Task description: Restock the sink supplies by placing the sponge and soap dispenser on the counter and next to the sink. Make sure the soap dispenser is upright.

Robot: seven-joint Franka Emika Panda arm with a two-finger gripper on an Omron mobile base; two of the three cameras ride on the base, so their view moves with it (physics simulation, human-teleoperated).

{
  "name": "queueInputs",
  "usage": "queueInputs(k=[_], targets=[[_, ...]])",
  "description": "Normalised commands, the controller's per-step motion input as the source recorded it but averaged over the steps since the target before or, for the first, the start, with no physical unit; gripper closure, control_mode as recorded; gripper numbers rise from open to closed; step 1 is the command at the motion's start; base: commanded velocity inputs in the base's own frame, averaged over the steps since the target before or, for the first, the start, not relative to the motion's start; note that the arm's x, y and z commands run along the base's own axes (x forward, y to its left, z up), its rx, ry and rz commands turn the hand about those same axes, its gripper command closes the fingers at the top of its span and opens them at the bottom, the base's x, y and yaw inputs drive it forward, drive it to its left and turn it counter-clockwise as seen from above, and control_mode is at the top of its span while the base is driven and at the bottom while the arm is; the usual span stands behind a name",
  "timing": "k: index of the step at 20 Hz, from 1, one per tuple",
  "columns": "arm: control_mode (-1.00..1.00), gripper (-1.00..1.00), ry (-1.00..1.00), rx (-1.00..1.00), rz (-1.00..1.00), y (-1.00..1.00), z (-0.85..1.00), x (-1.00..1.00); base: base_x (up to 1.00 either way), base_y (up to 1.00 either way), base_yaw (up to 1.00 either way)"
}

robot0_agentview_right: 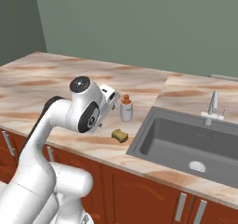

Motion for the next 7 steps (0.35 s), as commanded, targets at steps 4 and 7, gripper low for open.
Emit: queueInputs(k=[4,7], targets=[[-1.0,-1.0,-0.11,0.0,-0.12,0.33,0.61,-0.63,0.0,0.0,0.0],[-1.0,-1.0,-0.06,0.0,-0.18,0.43,0.63,-0.45,0.0,0.0,0.0]])
